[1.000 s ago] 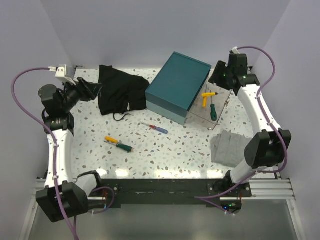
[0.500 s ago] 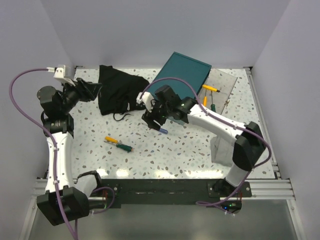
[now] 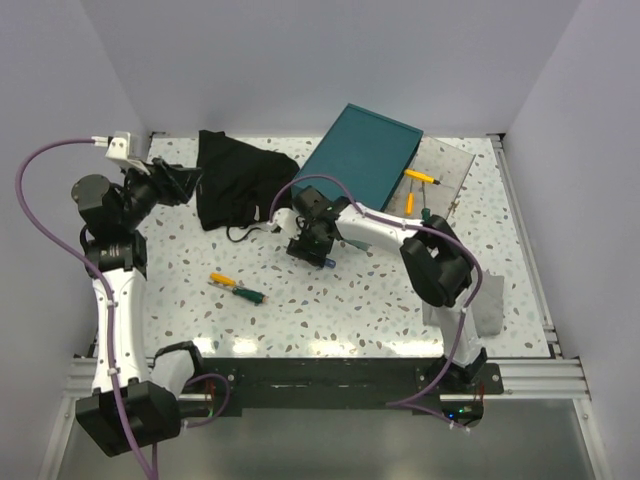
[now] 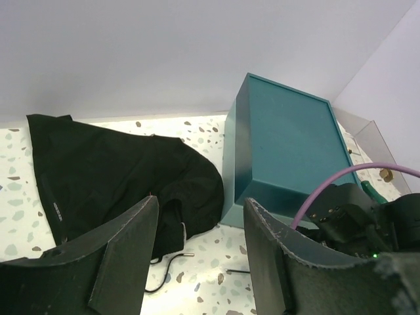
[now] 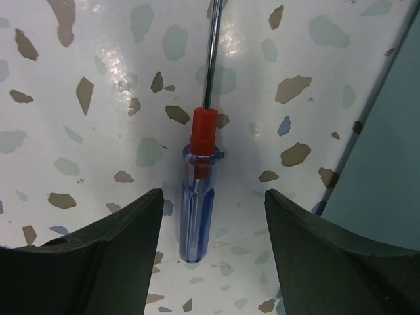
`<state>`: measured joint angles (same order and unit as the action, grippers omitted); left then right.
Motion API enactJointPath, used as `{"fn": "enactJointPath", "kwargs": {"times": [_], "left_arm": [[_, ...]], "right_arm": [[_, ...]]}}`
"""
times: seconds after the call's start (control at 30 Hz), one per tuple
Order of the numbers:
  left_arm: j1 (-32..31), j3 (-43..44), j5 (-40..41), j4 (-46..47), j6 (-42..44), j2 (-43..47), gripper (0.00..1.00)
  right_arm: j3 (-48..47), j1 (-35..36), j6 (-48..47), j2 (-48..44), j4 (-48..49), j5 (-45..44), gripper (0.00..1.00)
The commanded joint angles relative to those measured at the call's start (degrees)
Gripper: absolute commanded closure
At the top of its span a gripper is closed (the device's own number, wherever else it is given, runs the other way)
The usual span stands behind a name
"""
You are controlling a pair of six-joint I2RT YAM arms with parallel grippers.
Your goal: Sort the tools into containers
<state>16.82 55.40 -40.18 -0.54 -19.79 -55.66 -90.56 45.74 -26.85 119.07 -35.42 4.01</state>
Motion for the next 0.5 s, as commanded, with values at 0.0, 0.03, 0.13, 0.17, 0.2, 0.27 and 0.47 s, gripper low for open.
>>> {"fn": "enactJointPath", "kwargs": {"times": [0.0,0.03,0.13,0.17,0.2,0.27,0.47], "left_arm": [[0.49,2.61,0.02,-1.75,1.86,-1.55,0.41],[0.41,3.66,0.02,-2.01,2.12,-1.91,0.41],[0.41,5.24,0.02,-2.45,2.21,-3.05,0.41],[0.41,5.42,0.02,-2.19,2.21,-3.23,0.41],[0.49,5.68,-0.07,-2.1,2.21,-3.49,0.41],[0.41,6.21,-0.07,-1.75,2.13,-3.84,0.41],[-1.17,6.04,-0.6,-0.34,0.54,-4.98,0.43]], "right_arm": [[-2.16,0.23,-2.15,1.34,-2.9,-2.16,0.34],[-2.25,0.14,-2.15,2.04,-3.16,-2.69,0.39],[-3.47,0.32,-1.89,2.49,-5.97,-1.91,0.67],[-3.74,0.41,-1.63,1.53,-6.59,-0.68,0.74],[-4.7,1.1,-1.54,0.56,-8.42,-0.24,0.82],[-5.41,1.37,-0.93,-5.03,-9.32,1.86,0.98],[2.38,-4.93,16.35,-30.78,9.6,8.02,1.0]]}}
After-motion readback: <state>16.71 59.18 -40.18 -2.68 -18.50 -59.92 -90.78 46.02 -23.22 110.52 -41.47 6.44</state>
